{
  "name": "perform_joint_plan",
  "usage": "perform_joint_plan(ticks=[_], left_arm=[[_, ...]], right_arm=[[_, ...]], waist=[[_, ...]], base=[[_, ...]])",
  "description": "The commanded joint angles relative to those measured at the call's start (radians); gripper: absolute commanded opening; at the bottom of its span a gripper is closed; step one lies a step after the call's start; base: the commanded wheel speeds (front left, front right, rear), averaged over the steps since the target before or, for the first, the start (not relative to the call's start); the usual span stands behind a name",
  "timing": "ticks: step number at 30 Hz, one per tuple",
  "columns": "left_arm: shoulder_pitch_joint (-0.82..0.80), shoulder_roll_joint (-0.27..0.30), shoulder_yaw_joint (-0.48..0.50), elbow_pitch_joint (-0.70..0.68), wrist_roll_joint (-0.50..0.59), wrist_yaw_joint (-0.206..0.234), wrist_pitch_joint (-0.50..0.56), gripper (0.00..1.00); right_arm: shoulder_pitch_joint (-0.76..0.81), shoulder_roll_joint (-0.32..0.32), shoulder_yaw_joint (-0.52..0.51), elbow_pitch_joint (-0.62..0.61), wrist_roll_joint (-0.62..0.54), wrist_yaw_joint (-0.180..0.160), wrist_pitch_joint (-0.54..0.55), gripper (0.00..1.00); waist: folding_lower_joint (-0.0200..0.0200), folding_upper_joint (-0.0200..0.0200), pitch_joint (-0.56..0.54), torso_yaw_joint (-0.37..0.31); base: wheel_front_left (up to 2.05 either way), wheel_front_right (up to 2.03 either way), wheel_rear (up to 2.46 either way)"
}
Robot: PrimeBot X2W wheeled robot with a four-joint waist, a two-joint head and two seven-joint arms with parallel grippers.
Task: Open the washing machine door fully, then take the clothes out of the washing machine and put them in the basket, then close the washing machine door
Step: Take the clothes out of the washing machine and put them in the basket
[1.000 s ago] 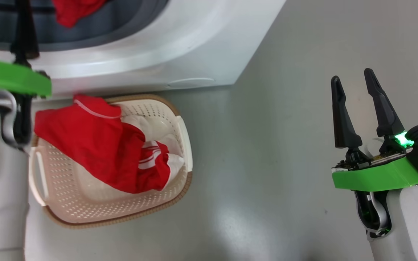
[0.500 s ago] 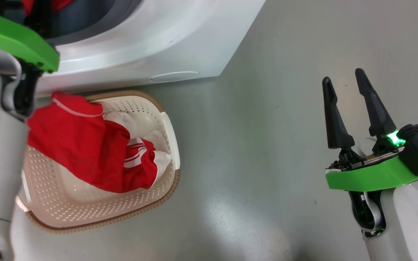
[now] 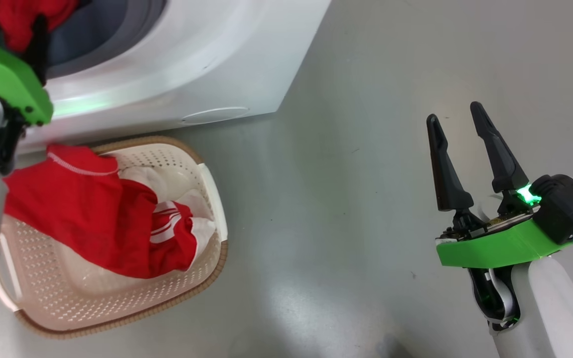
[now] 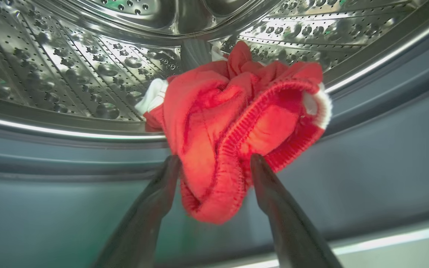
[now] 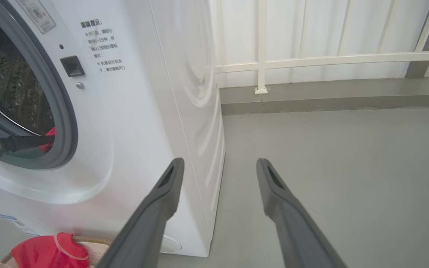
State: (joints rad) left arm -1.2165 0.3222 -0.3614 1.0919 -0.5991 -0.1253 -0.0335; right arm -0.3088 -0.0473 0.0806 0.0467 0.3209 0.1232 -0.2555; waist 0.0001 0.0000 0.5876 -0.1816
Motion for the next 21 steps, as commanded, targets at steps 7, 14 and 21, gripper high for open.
perform_joint_plan(ticks=[7, 14, 21], left_arm=[[-0.04, 0.084, -0.031, 0.046, -0.03, -0.005, 0.042, 1.0], [-0.062, 0.093, -0.048, 0.067, -0.025, -0.005, -0.047, 0.0], [-0.06, 0.079, -0.041, 0.079, -0.036, -0.005, -0.167, 0.0]], right_arm=[[0.043, -0.003, 0.027, -0.024, 0.044, 0.008, -0.006, 1.0], [0.04, -0.003, 0.025, -0.022, 0.059, 0.008, -0.006, 1.0], [0.03, -0.003, 0.012, -0.021, 0.066, 0.008, -0.006, 1.0]], waist=[[-0.0001, 0.0, -0.001, -0.055], [-0.0001, 0.0, 0.006, -0.067], [-0.0001, 0.0, 0.006, -0.044]], base=[[0.0, 0.0, 0.0], [0.0, 0.0, 0.0], [0.0, 0.0, 0.0]])
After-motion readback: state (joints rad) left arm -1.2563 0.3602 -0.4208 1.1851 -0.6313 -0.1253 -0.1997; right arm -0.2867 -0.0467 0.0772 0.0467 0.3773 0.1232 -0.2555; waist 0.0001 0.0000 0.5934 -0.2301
